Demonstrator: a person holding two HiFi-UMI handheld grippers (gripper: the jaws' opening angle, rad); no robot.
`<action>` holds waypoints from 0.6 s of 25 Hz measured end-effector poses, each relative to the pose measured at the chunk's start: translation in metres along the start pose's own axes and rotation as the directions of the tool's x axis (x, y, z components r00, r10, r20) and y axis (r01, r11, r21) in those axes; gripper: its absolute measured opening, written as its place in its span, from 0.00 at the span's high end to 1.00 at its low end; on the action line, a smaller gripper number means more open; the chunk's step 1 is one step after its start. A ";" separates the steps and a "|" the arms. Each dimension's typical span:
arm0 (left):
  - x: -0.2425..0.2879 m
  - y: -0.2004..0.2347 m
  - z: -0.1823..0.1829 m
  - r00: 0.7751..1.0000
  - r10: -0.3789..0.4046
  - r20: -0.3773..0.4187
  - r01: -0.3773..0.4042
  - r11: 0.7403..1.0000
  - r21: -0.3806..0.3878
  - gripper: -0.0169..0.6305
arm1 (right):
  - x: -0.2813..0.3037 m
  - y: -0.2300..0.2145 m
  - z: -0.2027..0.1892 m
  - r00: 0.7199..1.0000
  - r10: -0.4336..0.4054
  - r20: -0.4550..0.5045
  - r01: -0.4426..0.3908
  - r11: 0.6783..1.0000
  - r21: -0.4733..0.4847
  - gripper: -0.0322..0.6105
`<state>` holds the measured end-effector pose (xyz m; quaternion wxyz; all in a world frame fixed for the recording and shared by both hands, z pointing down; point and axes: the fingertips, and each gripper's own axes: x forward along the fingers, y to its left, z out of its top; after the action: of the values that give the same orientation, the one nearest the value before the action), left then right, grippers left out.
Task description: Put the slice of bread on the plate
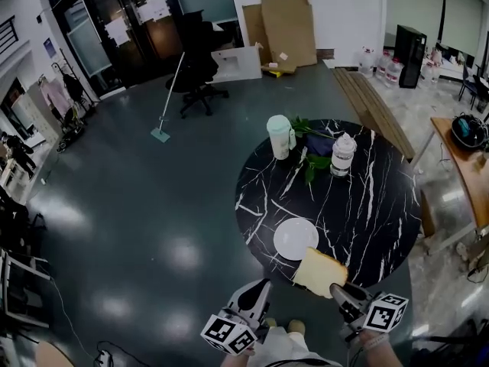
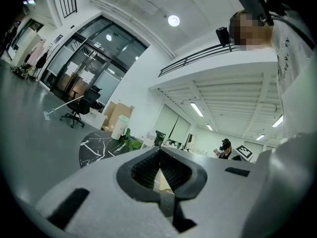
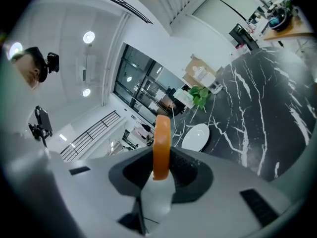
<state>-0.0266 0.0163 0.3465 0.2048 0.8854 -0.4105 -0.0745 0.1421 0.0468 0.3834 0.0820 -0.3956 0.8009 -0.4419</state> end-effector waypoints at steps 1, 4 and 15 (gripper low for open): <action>0.002 0.003 -0.003 1.000 0.002 -0.007 -0.002 1.000 0.003 0.96 | 0.005 -0.003 0.001 1.000 0.001 -0.004 -0.001 1.000 0.010 0.81; 0.013 0.015 -0.015 1.000 -0.002 -0.021 0.002 1.000 0.016 0.96 | 0.019 -0.014 0.005 1.000 -0.004 -0.025 0.005 0.999 0.034 0.81; 0.073 0.081 -0.032 1.000 0.008 -0.013 -0.008 0.999 0.048 0.96 | 0.097 -0.061 0.022 0.997 0.007 -0.078 0.002 0.993 0.118 0.81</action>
<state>-0.0255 -0.0764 0.4127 0.1868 0.8889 -0.4143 -0.0578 0.1216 -0.0536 0.4387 0.0743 -0.3713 0.7767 -0.5034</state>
